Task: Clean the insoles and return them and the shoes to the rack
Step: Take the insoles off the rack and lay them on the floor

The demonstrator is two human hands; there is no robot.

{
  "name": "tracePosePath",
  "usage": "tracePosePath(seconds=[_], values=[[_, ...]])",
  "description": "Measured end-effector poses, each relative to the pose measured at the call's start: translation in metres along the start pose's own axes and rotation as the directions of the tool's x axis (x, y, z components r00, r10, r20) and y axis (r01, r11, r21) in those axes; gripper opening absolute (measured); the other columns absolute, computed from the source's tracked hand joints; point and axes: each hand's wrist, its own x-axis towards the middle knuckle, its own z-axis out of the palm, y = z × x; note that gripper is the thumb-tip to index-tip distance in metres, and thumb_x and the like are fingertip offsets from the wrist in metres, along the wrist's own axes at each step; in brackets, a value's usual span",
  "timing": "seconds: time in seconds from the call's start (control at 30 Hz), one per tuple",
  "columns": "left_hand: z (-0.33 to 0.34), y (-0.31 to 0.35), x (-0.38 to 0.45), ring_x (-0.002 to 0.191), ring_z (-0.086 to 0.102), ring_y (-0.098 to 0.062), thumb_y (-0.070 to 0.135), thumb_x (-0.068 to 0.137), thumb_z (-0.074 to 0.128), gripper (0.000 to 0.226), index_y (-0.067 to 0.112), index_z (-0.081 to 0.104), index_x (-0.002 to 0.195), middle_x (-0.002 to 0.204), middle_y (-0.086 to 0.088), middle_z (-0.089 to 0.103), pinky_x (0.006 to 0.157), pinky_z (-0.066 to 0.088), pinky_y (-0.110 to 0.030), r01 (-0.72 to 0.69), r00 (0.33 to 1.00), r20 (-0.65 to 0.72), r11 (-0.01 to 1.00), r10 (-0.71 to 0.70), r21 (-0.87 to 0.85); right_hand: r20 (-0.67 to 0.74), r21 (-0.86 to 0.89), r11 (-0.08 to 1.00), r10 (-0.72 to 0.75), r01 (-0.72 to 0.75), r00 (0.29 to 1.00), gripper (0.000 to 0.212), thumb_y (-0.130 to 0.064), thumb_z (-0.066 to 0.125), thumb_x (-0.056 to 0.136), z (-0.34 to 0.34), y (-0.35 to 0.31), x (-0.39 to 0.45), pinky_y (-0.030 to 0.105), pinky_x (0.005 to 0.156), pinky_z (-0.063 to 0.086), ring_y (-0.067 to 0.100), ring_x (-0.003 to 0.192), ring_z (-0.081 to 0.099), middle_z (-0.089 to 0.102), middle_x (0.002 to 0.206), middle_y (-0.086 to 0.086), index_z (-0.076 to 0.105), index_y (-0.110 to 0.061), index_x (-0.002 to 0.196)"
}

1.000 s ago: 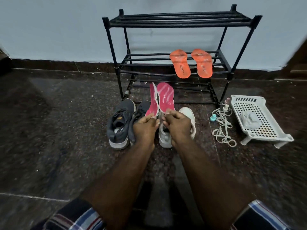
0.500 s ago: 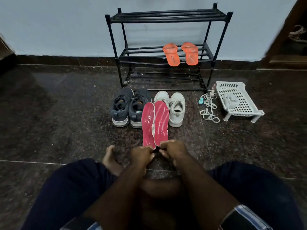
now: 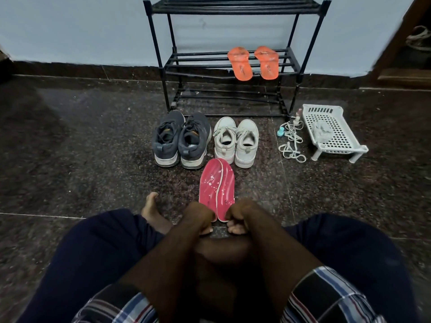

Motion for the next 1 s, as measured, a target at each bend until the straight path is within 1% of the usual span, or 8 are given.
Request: tracePosePath(seconds=[0.07, 0.17, 0.3, 0.37, 0.43, 0.6, 0.9, 1.0], values=[[-0.004, 0.004, 0.003, 0.073, 0.068, -0.024, 0.011, 0.090, 0.064, 0.027, -0.002, 0.068, 0.113, 0.096, -0.015, 0.073, 0.046, 0.048, -0.022, -0.064, 0.997, 0.051, 0.984, 0.057, 0.166, -0.030, -0.013, 1.000, -0.016, 0.015, 0.999, 0.026, -0.013, 0.047, 0.099, 0.000, -0.001, -0.001, 0.018, 0.036, 0.046, 0.012, 0.031, 0.053, 0.058, 0.067, 0.008, 0.055, -0.004, 0.075], [-0.006, 0.007, 0.010, 0.111, 0.067, -0.030, 0.019, 0.092, 0.058, 0.032, 0.003, 0.067, 0.119, 0.119, -0.014, 0.070, 0.079, 0.054, -0.031, -0.125, 0.982, -0.075, 0.896, 0.172, 0.426, -0.180, 0.027, 0.992, -0.118, 0.125, 0.976, 0.023, -0.012, 0.055, 0.090, -0.004, -0.005, 0.004, 0.019, 0.037, 0.043, 0.016, 0.035, 0.053, 0.061, 0.058, 0.010, 0.059, -0.001, 0.070], [-0.005, 0.007, 0.024, 0.114, 0.060, -0.033, 0.019, 0.087, 0.055, 0.036, 0.022, 0.065, 0.121, 0.127, -0.015, 0.058, 0.098, 0.048, -0.037, -0.202, 0.938, -0.133, 0.815, 0.321, 0.542, -0.443, -0.063, 0.958, -0.278, 0.280, 0.852, 0.020, -0.017, 0.063, 0.073, -0.018, -0.011, 0.006, 0.029, 0.060, 0.053, 0.029, 0.075, 0.070, 0.070, 0.082, 0.014, 0.070, -0.003, 0.084], [-0.006, 0.007, 0.032, 0.119, 0.055, -0.034, 0.019, 0.089, 0.053, 0.043, 0.027, 0.058, 0.130, 0.132, -0.016, 0.050, 0.100, 0.047, -0.040, -0.189, 0.947, -0.114, 0.806, 0.301, 0.561, -0.474, -0.125, 0.943, -0.329, 0.308, 0.817, 0.019, -0.014, 0.059, 0.079, -0.022, -0.014, 0.006, 0.029, 0.066, 0.053, 0.030, 0.086, 0.069, 0.071, 0.091, 0.013, 0.071, -0.005, 0.089], [-0.005, 0.005, 0.038, 0.123, 0.053, -0.035, 0.019, 0.092, 0.051, 0.045, 0.019, 0.049, 0.137, 0.134, -0.019, 0.049, 0.101, 0.046, -0.042, -0.162, 0.948, -0.137, 0.805, 0.288, 0.571, -0.492, -0.181, 0.935, -0.354, 0.305, 0.795, 0.018, -0.012, 0.058, 0.081, -0.023, -0.016, 0.015, 0.033, 0.076, 0.057, 0.030, 0.091, 0.068, 0.071, 0.096, 0.014, 0.070, -0.004, 0.091], [0.000, 0.002, 0.048, 0.118, 0.059, -0.037, 0.017, 0.097, 0.050, 0.035, 0.005, 0.044, 0.129, 0.129, -0.020, 0.059, 0.095, 0.048, -0.044, -0.144, 0.946, -0.186, 0.857, 0.267, 0.495, -0.487, -0.325, 0.913, -0.385, 0.246, 0.784, 0.029, -0.014, 0.062, 0.082, -0.011, -0.018, 0.030, 0.034, 0.089, 0.050, 0.031, 0.111, 0.061, 0.064, 0.118, 0.014, 0.063, -0.007, 0.110], [-0.013, -0.003, 0.047, 0.122, 0.057, -0.039, 0.018, 0.095, 0.054, 0.046, -0.003, 0.040, 0.134, 0.131, -0.025, 0.057, 0.097, 0.047, -0.041, -0.091, 0.957, -0.184, 0.835, 0.224, 0.543, -0.490, -0.343, 0.916, -0.363, 0.207, 0.792, 0.023, -0.012, 0.059, 0.086, -0.016, -0.012, 0.026, 0.036, 0.086, 0.051, 0.033, 0.110, 0.062, 0.064, 0.117, 0.017, 0.063, -0.003, 0.107], [-0.014, 0.006, 0.037, 0.121, 0.056, -0.039, 0.022, 0.088, 0.059, 0.049, 0.005, 0.044, 0.132, 0.132, -0.021, 0.052, 0.099, 0.047, -0.043, -0.098, 0.933, -0.252, 0.856, 0.256, 0.508, -0.513, -0.262, 0.935, -0.345, 0.239, 0.786, 0.022, -0.015, 0.060, 0.083, -0.022, -0.017, 0.021, 0.035, 0.081, 0.055, 0.031, 0.101, 0.066, 0.068, 0.108, 0.015, 0.066, -0.004, 0.100]])
